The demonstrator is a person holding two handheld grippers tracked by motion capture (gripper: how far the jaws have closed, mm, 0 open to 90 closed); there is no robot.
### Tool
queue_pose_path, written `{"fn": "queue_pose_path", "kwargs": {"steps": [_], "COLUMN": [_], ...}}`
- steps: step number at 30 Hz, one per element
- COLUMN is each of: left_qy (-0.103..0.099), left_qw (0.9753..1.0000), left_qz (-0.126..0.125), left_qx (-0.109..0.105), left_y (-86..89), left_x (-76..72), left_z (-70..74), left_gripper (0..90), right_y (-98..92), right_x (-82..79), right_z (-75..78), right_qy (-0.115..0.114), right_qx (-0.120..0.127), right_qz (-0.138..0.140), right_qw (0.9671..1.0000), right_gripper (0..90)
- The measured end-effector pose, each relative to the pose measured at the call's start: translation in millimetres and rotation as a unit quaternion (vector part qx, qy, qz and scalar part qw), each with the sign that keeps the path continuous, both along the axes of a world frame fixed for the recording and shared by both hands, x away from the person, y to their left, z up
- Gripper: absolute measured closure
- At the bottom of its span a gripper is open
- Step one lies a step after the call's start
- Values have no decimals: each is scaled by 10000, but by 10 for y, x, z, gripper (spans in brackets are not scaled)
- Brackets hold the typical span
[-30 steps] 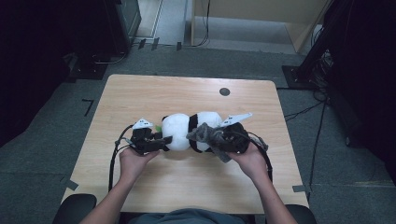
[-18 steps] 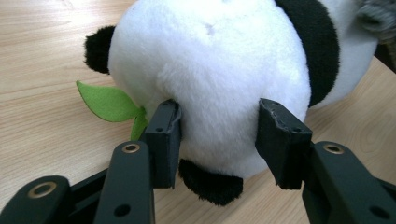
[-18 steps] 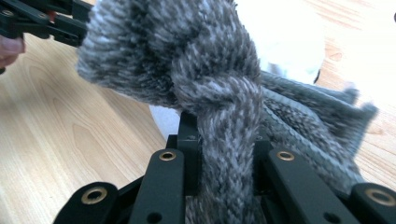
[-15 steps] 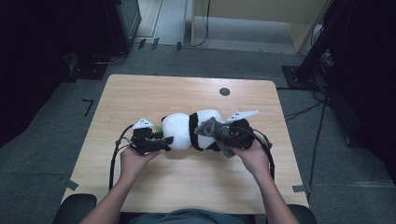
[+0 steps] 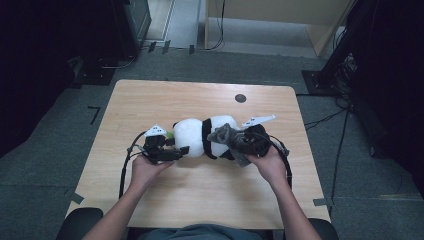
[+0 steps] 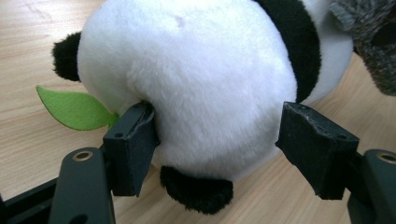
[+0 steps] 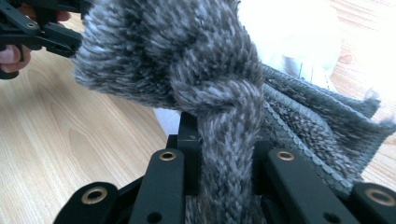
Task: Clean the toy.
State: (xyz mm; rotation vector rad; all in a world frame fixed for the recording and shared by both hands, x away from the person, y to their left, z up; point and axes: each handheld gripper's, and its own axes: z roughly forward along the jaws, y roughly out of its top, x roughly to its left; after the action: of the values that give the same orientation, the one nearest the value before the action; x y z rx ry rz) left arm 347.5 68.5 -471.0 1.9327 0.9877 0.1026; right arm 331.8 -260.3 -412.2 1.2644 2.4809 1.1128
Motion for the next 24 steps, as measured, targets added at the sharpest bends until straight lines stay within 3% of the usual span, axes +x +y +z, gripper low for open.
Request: {"fn": "queue_pose_path", "kwargs": {"steps": [3, 7, 11, 15, 19, 24], "left_qy": [-45, -107, -36, 0, 14, 28], "left_qw": [9999, 9996, 9995, 9994, 9994, 9994], "left_qz": [50, 164, 236, 268, 273, 283], "left_qx": [81, 216, 200, 224, 220, 196], "left_y": [-17, -30, -24, -24, -23, -17], "left_x": [-2, -15, -22, -31, -39, -37], "left_z": [-9, 5, 33, 48, 57, 59], "left_gripper": [297, 414, 554, 626, 643, 647], "right_y": [-3, 10, 80, 422, 825, 1191], "right_x": [4, -10, -62, -144, -148, -88], "right_z": [-1, 15, 117, 175, 81, -72], "right_qy": [7, -14, -125, -327, -394, -405], "right_qx": [6, 5, 312, 392, 265, 234], "right_qz": [3, -12, 112, 506, 914, 1126], "right_qw": [10000, 10000, 9994, 9974, 9947, 9925], "right_gripper": [763, 765, 771, 772, 772, 772]}}
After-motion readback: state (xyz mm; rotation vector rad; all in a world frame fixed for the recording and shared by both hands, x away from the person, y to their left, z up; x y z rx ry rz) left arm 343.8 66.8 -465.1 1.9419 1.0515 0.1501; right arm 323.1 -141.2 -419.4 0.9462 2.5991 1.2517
